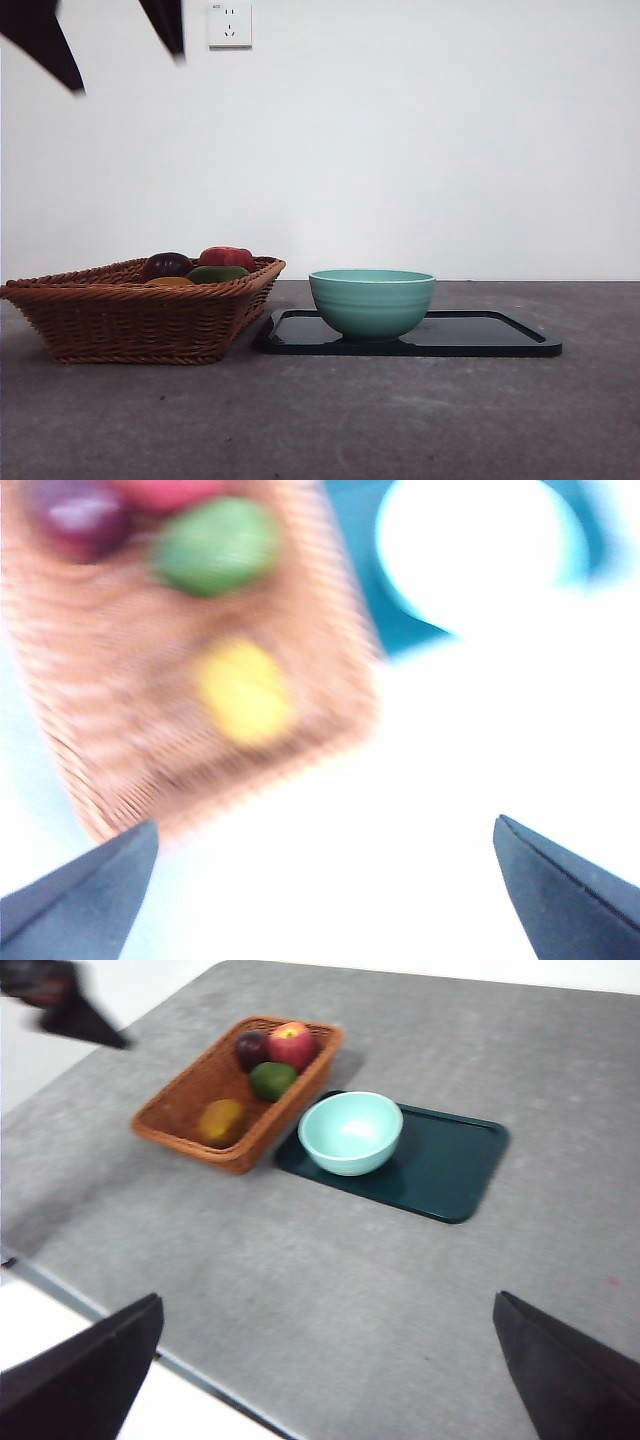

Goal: Pick up the wifruite, put it on the bowl, pick up the plate, put it on desk

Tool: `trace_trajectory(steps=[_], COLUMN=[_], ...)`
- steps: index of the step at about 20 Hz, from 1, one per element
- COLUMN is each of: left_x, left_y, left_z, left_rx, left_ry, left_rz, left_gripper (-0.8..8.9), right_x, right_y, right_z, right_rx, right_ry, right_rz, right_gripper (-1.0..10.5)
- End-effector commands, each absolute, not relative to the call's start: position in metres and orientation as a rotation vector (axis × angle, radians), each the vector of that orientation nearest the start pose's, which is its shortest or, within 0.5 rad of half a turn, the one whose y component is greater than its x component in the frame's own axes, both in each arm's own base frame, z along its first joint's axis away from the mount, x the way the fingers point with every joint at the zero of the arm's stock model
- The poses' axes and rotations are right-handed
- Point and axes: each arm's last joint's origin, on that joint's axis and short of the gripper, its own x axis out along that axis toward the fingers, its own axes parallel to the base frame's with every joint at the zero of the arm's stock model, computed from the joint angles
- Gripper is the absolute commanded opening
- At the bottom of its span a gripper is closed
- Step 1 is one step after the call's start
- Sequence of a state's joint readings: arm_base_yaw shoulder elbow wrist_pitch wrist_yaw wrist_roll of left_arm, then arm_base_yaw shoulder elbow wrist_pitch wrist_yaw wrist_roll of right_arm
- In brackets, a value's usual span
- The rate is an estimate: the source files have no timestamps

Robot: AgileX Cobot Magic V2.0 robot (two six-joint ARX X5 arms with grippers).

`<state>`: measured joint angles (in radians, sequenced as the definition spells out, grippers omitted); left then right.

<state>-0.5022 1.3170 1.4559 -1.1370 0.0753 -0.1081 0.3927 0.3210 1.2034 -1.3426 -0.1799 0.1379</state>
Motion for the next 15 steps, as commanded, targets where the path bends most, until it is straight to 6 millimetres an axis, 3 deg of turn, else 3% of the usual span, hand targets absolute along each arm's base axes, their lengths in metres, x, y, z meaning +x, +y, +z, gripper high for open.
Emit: trace_trajectory(steps=[1, 7, 15], left_x=[0.182, 0.139, 0.097], left_y=[-0.108, -0.09, -0.078], left_z=[0.392, 0.406, 0.42], left_rx=[0.129, 0.132, 0.129], left_ry=[0.953, 0.953, 0.861], left_rz=[-0.58, -0.72, -0.942], left_gripper=[5.36, 5.42, 5.99], right_x=[-0.036, -0.033, -0.029], right_y=[-0.011, -0.01, -0.01], right_z=[0.367, 0.368, 0.369], right_rx=[0.1, 0.175, 0.202], right_ry=[0.582, 0.61, 0.625], right_rz=[0.482, 0.435, 0.373], right_gripper=[5.6, 5.6, 5.6])
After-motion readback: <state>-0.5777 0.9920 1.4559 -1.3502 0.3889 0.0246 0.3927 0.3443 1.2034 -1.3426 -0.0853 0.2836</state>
